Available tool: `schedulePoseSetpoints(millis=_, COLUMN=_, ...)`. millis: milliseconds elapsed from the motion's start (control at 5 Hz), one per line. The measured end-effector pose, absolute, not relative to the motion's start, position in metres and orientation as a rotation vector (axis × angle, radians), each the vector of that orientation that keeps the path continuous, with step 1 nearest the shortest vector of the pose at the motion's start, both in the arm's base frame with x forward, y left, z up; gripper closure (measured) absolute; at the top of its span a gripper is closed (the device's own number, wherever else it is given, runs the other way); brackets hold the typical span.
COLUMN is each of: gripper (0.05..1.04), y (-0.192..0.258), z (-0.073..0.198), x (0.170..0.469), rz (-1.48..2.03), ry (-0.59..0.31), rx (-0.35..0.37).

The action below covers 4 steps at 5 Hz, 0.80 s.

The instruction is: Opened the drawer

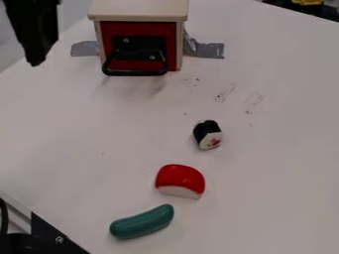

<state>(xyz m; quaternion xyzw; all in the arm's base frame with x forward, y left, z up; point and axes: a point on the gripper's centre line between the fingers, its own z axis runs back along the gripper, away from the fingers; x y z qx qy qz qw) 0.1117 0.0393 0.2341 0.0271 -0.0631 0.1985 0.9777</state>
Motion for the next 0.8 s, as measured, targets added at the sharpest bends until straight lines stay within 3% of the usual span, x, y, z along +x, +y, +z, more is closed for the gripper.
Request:
schedulePoseSetpoints(millis=200, gripper=0.085, y=0.039, z=0.232, x=0.110, rz=0.403, ry=-0.119, rx=0.054)
schedulePoseSetpoints(millis=400, gripper=0.085, y=0.066, z=0.220, x=0.136, rz=0.826, ry=-0.198, rx=0.145)
schedulePoseSetpoints(millis=800, gripper=0.085, y=0.092, z=0.161, x=0.203, rz=1.092, ry=-0.158, rx=0.182)
